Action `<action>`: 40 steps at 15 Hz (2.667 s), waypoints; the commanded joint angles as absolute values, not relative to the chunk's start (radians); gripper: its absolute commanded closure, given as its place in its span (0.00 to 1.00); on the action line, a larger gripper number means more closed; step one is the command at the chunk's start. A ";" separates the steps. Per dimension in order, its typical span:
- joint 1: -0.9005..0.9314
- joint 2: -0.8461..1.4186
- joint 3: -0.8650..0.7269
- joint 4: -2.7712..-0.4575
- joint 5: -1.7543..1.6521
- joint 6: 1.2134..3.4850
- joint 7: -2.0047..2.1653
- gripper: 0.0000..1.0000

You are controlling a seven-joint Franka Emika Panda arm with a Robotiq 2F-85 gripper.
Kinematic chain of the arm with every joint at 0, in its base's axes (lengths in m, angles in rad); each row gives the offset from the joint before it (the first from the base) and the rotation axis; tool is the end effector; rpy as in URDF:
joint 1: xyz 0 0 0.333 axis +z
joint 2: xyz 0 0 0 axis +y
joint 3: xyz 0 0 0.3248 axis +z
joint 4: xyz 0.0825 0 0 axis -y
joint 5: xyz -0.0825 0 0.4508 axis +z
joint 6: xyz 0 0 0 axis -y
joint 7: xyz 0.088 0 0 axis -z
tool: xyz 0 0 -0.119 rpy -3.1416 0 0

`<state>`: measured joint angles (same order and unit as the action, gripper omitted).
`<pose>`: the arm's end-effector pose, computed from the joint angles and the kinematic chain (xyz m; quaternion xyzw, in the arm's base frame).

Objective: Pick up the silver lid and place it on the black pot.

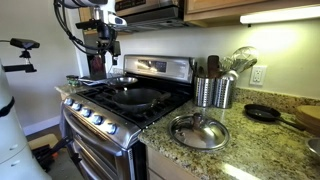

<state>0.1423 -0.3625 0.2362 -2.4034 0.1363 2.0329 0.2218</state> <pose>0.4517 0.1887 0.4106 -0.9990 -0.0397 0.0125 0.0163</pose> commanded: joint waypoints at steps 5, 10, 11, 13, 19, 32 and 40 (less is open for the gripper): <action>0.100 -0.393 0.141 -2.438 0.076 2.060 0.134 0.00; 0.028 -0.395 0.094 -2.505 -0.097 2.207 0.091 0.00; 0.012 -0.390 0.083 -2.522 -0.130 2.255 0.091 0.00; -0.016 -0.381 0.064 -2.550 -0.174 2.334 0.101 0.00; -0.020 -0.363 0.059 -2.539 -0.166 2.330 0.108 0.00; -0.186 -0.239 -0.057 -2.527 -0.259 2.559 0.135 0.00; -0.189 -0.083 -0.120 -2.485 -0.227 2.674 0.108 0.00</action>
